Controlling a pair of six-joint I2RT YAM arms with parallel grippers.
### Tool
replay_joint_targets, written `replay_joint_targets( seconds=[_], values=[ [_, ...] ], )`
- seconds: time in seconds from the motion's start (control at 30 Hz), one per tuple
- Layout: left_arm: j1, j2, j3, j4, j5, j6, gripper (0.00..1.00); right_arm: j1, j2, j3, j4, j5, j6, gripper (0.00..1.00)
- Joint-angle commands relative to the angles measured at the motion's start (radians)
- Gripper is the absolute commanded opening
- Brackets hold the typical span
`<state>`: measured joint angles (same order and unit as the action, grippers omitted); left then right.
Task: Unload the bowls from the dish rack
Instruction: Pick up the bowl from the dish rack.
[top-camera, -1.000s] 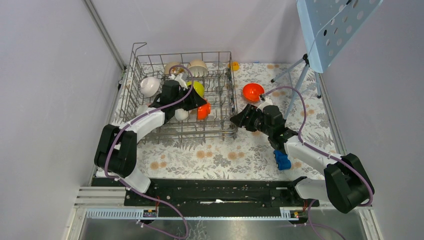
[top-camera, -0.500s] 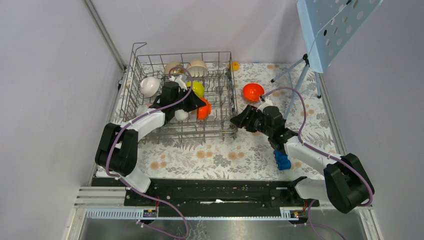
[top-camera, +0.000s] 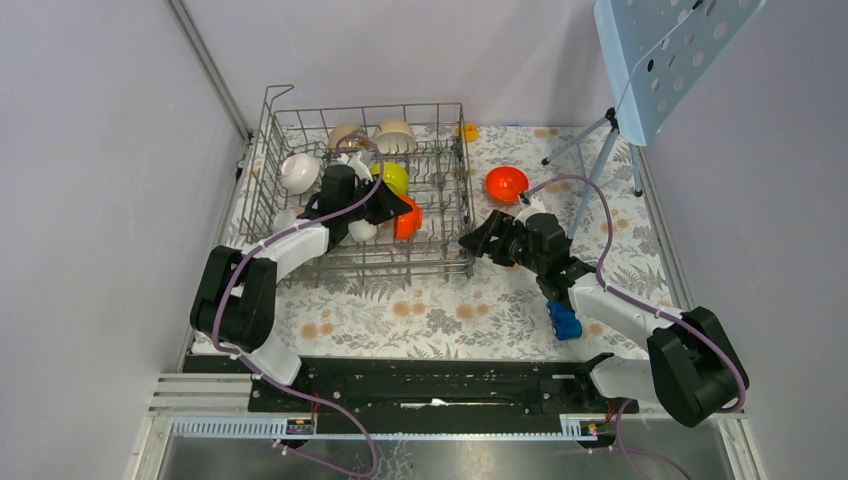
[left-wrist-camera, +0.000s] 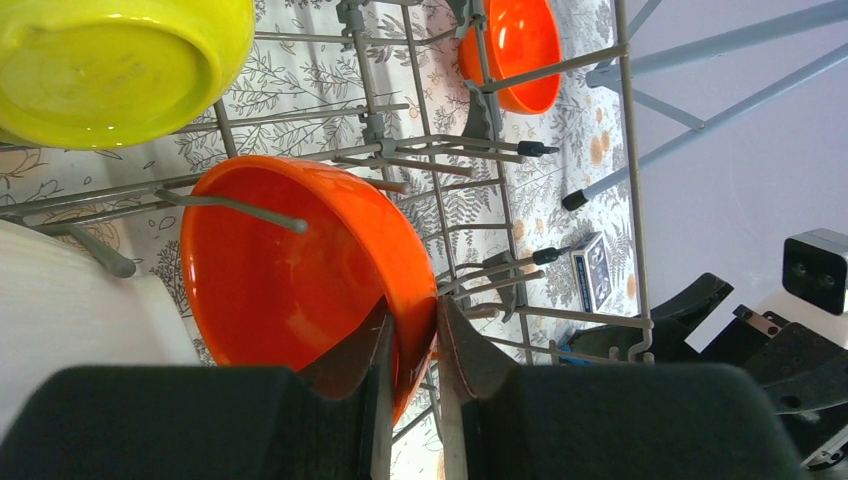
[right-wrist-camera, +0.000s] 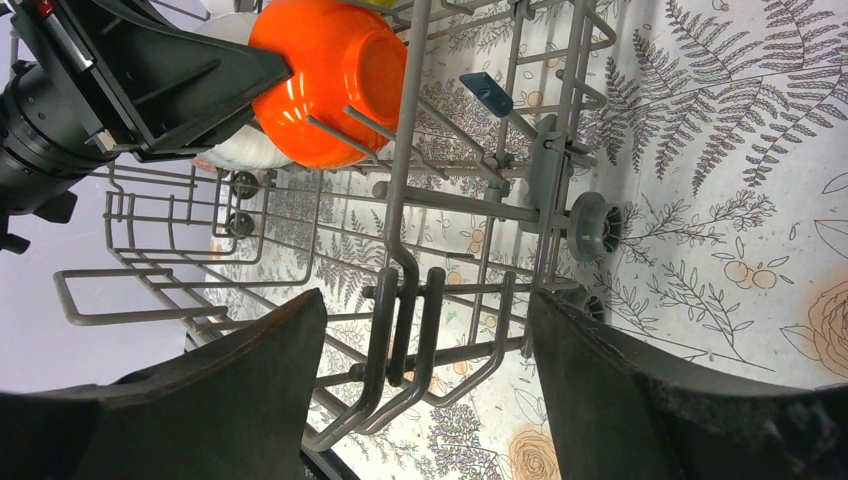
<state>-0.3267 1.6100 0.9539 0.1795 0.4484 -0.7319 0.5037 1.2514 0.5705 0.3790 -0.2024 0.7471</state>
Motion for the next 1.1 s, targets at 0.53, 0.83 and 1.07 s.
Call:
replay_joint_targets(
  seconds=[0.53,0.83,1.07],
  values=[
    [-0.007,-0.09,-0.037,0.375,0.214,-0.153,0.0,0.002,-0.006,-0.011,-0.007,0.078,-0.012,0.67],
    [0.013,-0.097,-0.064,0.469,0.243,-0.219,0.0,-0.007,-0.03,-0.029,-0.019,0.113,-0.011,0.6],
    [0.034,-0.092,-0.086,0.531,0.265,-0.261,0.0,-0.01,-0.024,-0.039,-0.012,0.113,-0.011,0.56]
  ],
)
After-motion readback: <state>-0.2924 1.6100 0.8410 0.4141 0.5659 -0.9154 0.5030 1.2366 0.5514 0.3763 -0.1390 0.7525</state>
